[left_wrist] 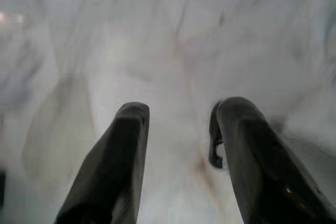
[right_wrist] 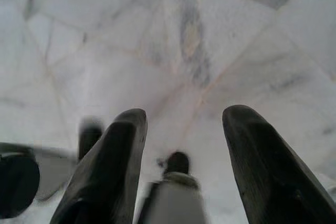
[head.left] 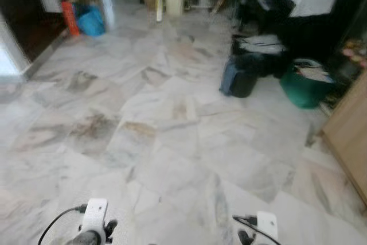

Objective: Move the pillow to the sofa from floor

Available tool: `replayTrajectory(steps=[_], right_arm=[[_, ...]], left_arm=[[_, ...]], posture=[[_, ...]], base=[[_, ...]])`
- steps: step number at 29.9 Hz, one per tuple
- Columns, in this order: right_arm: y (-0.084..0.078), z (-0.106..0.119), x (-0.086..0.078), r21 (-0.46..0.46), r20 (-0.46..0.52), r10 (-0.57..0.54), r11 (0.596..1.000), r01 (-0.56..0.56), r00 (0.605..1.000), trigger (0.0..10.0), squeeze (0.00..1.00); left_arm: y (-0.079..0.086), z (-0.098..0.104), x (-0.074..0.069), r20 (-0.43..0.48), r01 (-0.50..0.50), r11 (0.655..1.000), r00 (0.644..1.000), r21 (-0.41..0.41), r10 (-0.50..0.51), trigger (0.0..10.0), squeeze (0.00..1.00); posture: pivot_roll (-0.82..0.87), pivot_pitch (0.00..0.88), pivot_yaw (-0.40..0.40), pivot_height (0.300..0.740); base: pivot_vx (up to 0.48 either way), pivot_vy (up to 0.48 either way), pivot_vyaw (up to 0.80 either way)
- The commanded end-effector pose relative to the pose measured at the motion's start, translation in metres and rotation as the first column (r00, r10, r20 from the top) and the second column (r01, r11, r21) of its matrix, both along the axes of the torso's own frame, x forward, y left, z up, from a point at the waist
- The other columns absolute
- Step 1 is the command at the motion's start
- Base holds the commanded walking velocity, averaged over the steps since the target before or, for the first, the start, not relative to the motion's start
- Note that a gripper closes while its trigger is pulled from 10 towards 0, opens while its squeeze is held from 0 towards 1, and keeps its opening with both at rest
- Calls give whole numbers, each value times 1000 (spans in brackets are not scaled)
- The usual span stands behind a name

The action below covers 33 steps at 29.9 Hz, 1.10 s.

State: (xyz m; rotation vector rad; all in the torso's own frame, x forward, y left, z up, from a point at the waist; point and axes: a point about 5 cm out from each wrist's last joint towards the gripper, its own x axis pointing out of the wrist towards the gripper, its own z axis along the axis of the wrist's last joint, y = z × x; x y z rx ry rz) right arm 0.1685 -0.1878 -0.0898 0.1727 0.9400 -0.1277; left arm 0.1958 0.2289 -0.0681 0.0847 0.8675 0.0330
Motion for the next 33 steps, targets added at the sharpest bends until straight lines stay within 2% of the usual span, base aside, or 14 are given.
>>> replayTrajectory(steps=[1, 4, 33], right_arm=[[3, -1, 0, 10, -6, 1, 1000, 0, 1000, 10000, 0], [4, -1, 0, 20, -8, -3, 1000, 3, 1000, 10000, 0], [1, 0, 2, 17, -7, -4, 1000, 4, 1000, 10000, 0]], left_arm=[[3, 0, -1, -10, -11, 1000, 1000, 4, 11, 10000, 0], [3, 0, 0, -9, -14, 1000, 1000, 5, 14, 10000, 0], [1, 0, 1, -8, -45, 999, 999, -12, 45, 10000, 0]], posture=[[94, 0, -40, 740], [94, 0, -41, 740], [86, 0, -51, 740]], base=[[-371, 0, 800], [-366, 0, 800], [-368, 0, 0]])
